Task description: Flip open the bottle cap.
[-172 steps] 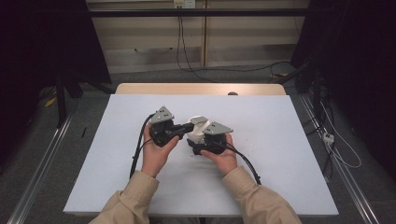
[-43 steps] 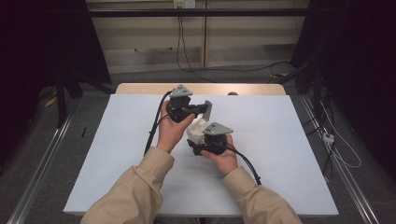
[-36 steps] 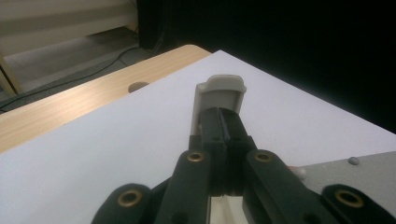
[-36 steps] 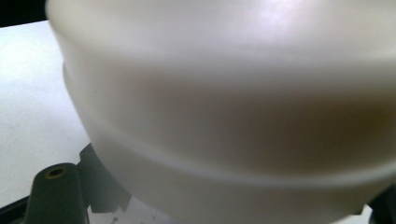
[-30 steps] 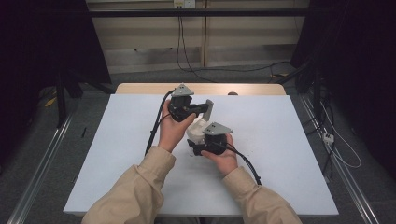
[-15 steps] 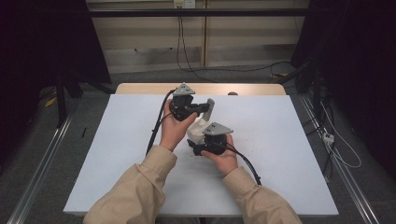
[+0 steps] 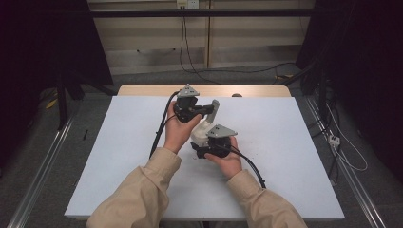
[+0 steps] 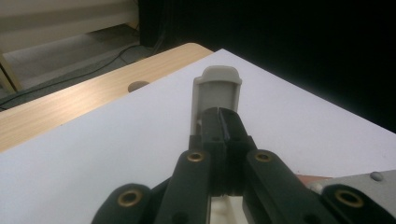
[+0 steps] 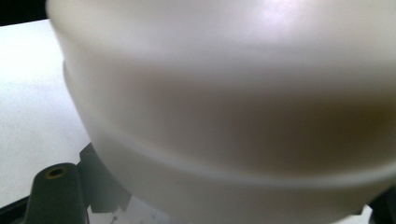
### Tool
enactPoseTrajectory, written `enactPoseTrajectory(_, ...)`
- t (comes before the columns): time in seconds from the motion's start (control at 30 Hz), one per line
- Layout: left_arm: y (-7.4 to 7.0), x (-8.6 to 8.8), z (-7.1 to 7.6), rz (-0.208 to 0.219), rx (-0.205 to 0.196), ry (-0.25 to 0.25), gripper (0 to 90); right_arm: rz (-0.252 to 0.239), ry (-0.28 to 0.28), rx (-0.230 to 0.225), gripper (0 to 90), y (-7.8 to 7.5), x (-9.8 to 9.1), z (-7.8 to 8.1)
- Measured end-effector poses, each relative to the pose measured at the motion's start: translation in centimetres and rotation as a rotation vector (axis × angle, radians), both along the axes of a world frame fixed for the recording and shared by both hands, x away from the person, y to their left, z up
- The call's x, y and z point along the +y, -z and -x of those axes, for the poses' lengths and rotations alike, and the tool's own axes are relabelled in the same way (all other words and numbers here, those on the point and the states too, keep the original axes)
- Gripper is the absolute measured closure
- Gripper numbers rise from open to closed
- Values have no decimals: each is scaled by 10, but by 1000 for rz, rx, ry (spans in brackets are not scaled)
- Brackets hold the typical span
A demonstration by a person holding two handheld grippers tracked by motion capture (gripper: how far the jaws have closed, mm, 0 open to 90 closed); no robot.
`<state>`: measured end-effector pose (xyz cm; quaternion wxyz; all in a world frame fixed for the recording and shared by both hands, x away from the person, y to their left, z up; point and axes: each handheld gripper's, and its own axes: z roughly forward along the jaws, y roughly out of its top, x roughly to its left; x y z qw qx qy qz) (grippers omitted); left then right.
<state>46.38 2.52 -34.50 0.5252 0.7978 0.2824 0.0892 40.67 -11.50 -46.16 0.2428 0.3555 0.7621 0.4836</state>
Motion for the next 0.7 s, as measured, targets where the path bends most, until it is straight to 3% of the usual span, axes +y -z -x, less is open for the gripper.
enactPoseTrajectory(0.7, 3, -4, -3, -12, 1, -1, 900, 0, -2, 2, 181, 0, 0, 0)
